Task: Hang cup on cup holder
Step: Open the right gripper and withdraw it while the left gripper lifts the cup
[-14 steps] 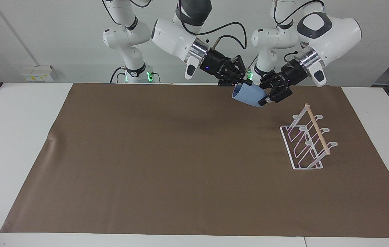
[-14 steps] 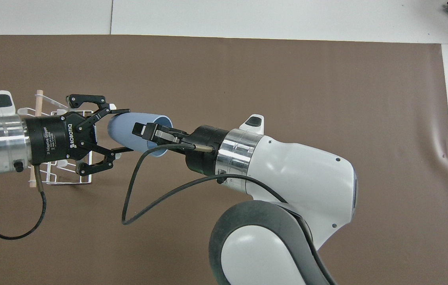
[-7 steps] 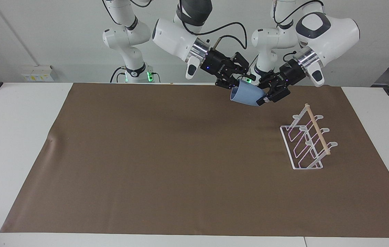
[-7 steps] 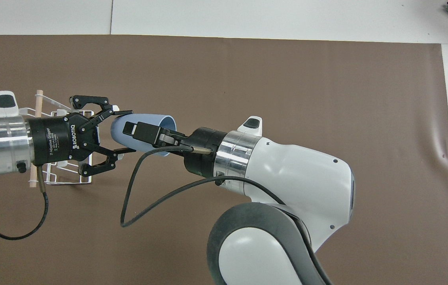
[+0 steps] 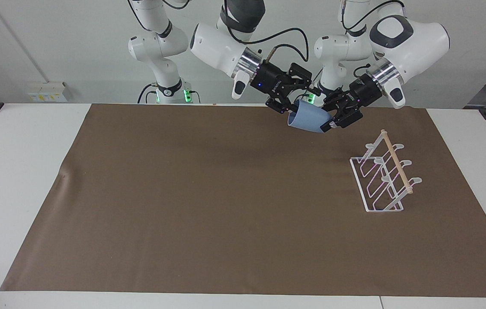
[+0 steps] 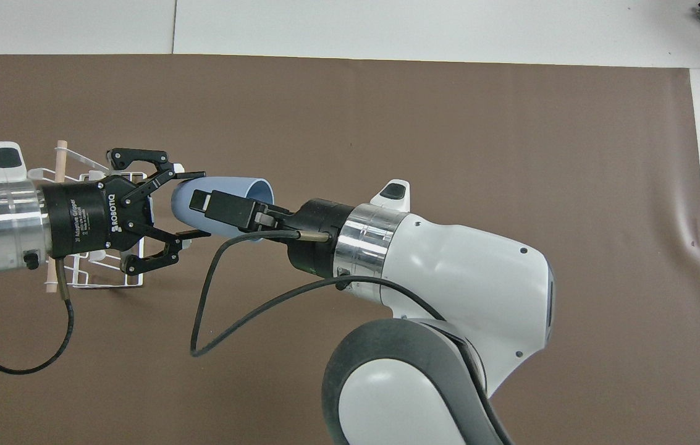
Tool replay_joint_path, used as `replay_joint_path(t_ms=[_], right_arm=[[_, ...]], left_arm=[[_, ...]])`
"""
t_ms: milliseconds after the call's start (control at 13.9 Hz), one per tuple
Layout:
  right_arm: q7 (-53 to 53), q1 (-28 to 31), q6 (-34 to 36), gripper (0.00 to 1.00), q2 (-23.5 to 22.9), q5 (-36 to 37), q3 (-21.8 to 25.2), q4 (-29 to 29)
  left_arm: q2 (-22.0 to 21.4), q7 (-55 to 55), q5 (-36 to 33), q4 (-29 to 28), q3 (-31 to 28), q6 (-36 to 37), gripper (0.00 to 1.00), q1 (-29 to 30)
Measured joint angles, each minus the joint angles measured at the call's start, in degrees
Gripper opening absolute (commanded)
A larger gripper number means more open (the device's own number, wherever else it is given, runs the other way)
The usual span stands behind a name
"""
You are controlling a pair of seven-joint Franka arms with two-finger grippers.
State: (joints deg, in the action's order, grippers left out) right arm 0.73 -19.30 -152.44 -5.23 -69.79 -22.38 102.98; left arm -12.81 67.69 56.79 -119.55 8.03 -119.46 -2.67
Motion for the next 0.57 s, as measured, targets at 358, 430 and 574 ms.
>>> replay_joint_path(t_ms=[358,430,574], right_arm=[[0.11,5.2,16.62,0.77,0.04,23.78,0.72,-1.32],[0.11,6.05,19.36,0.77,0.1,28.04,0.76,-1.96],[0.11,6.44,22.79,0.77,0.21,35.75,0.87,-2.67]], left_arm=[[0.0,-0.36,-7.94,0.48,-0.7,-0.13,0.0,1.57],[0.0,-0.4,-10.53,0.77,-0.74,-0.12,0.0,1.85],[0.0,-0.47,-16.93,1.64,-0.75,-0.12,0.0,2.2]])
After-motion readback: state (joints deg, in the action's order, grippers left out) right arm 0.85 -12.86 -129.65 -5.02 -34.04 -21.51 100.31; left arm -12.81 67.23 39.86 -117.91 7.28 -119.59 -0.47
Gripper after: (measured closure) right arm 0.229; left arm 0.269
